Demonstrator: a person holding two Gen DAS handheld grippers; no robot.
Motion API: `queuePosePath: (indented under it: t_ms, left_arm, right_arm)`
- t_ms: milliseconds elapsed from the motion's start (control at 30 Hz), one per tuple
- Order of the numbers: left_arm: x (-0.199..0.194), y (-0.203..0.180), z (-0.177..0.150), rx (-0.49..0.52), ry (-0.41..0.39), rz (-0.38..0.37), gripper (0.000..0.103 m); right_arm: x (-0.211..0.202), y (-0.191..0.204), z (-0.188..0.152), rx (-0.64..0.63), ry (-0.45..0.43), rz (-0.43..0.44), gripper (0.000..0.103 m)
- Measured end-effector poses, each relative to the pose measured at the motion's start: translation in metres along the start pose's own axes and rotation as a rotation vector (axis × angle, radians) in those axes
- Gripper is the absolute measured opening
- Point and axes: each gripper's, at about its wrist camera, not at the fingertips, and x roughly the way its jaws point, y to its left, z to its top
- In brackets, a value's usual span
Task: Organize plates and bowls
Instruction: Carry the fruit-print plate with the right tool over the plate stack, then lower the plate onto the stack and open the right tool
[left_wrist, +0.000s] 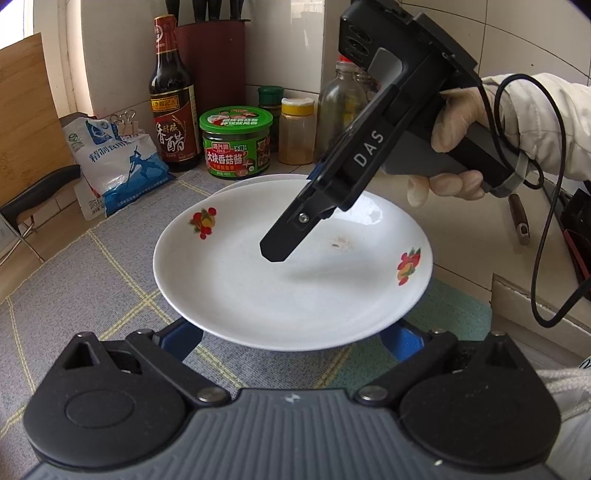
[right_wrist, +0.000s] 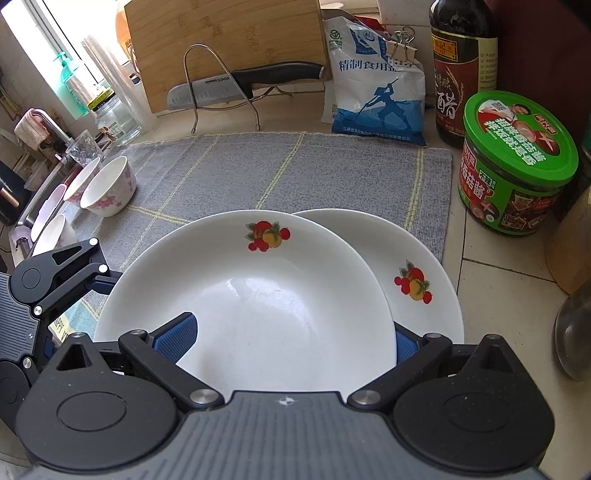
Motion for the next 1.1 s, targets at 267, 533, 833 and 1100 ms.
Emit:
queuePosePath:
  t_ms: [267,533,833,1100]
  left_arm:
    - [0.006,0.002,0.003,-0.01,0.007,0.001,0.101]
    - [0.012,0.005,0.005,-0.016,0.015,-0.006,0.101]
    - [0.013,0.007,0.005,0.01,0.006,-0.009,0.101]
    - [0.013,0.008,0.004,0.011,-0.006,-0.022,0.101]
  right_arm:
    - [0.006,-0.008,0.0,0.002,0.012,-0.004,0.103]
    - [0.006,-0.01,0.001,-0.004,0.015,-0.032,0.103]
    - [-0.001,-0.011,0.0,0.011,0.011,-0.06,0.103]
    - [-0.01,-0.01,-0.007,0.032,0.006,-0.081,0.103]
